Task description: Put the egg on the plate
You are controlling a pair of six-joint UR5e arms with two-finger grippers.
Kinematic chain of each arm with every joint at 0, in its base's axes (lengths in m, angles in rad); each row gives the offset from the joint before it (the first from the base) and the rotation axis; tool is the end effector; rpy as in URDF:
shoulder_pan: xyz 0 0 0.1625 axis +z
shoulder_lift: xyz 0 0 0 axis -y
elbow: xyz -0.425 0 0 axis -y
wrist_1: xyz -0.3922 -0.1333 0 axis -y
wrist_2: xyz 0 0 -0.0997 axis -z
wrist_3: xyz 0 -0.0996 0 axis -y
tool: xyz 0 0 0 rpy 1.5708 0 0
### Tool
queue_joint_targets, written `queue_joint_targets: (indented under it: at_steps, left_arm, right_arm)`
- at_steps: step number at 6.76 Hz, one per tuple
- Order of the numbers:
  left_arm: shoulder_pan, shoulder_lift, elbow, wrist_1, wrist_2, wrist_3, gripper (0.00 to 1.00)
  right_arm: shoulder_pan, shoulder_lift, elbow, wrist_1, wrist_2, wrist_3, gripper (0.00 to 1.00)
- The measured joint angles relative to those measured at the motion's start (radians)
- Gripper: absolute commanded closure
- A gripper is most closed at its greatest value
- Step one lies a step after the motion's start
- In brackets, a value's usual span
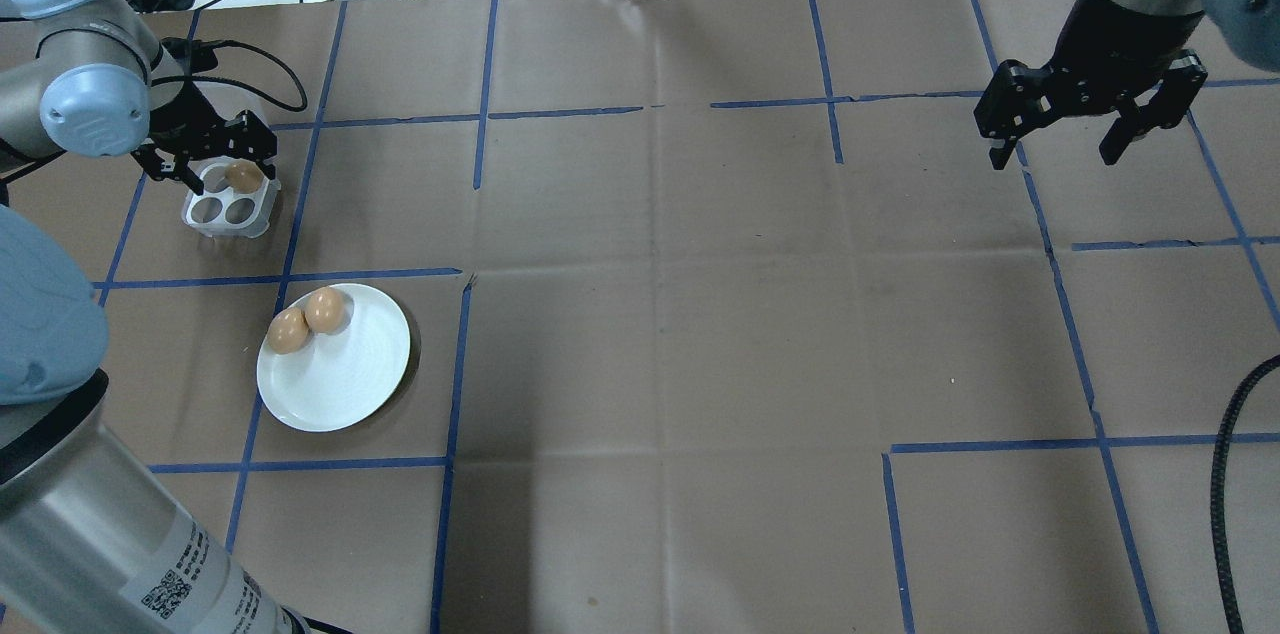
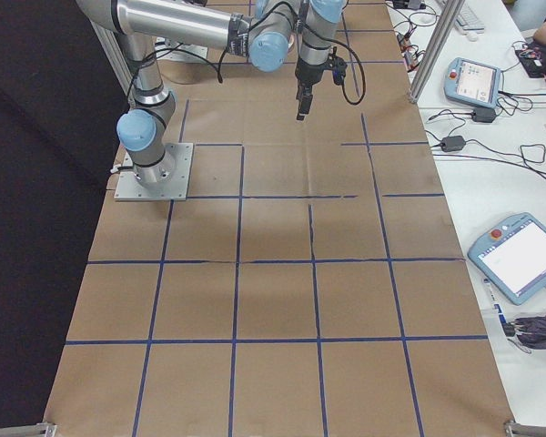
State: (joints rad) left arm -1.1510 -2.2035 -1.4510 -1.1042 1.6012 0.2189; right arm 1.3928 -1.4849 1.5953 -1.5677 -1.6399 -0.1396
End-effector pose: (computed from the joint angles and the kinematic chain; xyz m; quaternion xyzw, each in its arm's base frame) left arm 0.1615 -0.6814 0.2087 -0.0999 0.9946 0.0267 0.0072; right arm 0.0334 -0.5283 0.4327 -0.0172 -0.9976 -0.0614 0.0251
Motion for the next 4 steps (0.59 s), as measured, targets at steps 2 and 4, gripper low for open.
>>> queue_joint_targets:
  at_steps: [2,4]
  left_arm:
    - [0.0,-0.009,0.0,0.038,-0.012,0.049,0.06]
    - [0.0,-0.016,-0.001,0.05,-0.007,0.065,0.24]
  right_arm:
    - [0.0,0.0,0.0,0.0,0.0,0.0,0.0]
    - [0.0,0.0,0.0,0.0,0.0,0.0,0.0]
